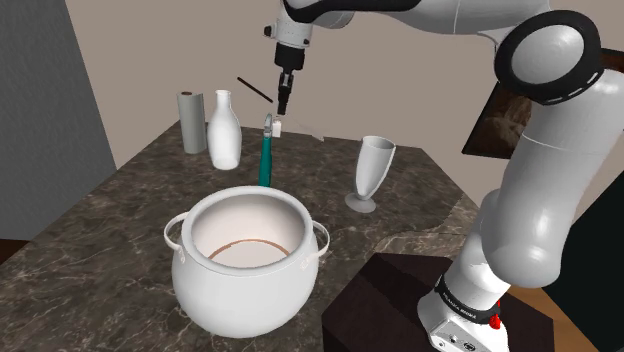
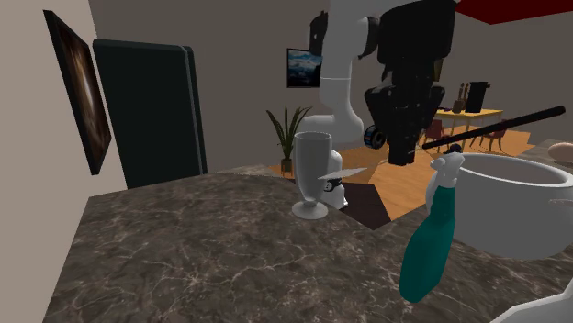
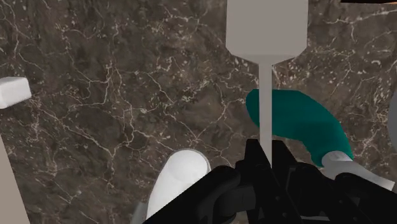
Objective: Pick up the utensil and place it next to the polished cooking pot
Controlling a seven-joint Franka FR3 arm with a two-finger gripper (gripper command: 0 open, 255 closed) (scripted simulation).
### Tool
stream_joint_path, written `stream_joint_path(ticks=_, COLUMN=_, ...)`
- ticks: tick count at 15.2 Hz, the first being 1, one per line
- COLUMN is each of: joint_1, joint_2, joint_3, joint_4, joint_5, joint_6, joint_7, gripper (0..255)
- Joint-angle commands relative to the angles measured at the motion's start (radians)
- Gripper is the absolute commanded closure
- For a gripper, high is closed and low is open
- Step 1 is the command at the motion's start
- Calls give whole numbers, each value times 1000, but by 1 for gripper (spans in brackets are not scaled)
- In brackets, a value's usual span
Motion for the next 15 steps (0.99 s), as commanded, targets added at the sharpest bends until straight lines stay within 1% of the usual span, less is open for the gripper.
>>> stream_joint_path(ticks=1, joint_1=26, joint_2=-27, joint_3=20, joint_4=-31, joint_5=-7, joint_6=7, joint_7=48, gripper=255)
stream_joint_path(ticks=8, joint_1=110, joint_2=-104, joint_3=94, joint_4=-129, joint_5=-22, joint_6=33, joint_7=207, gripper=255)
stream_joint_path(ticks=15, joint_1=191, joint_2=-133, joint_3=177, joint_4=-164, joint_5=-31, joint_6=43, joint_7=372, gripper=255)
